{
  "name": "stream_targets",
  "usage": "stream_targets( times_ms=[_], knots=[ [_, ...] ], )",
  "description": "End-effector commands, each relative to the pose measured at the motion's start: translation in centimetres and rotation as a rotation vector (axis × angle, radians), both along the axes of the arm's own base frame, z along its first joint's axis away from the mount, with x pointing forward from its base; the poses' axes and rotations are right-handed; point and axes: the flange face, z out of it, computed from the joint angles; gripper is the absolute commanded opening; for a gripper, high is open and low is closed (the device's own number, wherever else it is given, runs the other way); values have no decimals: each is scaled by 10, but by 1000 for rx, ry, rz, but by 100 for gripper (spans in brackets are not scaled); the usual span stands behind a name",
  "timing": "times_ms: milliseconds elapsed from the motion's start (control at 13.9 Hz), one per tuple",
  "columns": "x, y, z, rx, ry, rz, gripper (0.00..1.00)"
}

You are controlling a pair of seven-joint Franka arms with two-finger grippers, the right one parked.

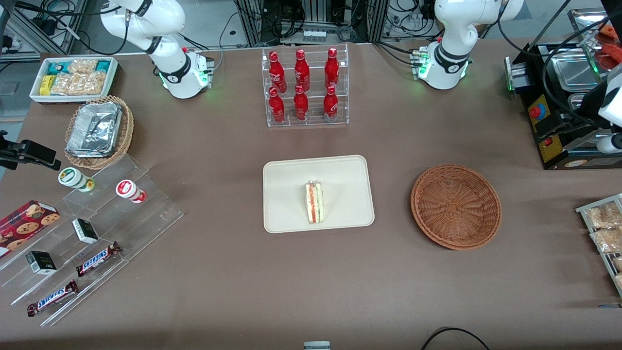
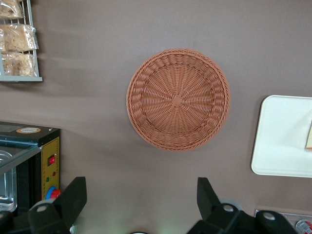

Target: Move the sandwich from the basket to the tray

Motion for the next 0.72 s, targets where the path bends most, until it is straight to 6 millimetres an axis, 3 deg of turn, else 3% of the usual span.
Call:
stream_targets(
  times_ms=[0,360,649],
  knots=[
    [6,15,0,-19,-12,-48,100],
    [19,10,-15,-16,4,-99,100],
    [20,5,-11,-18,2,-116,100]
  ],
)
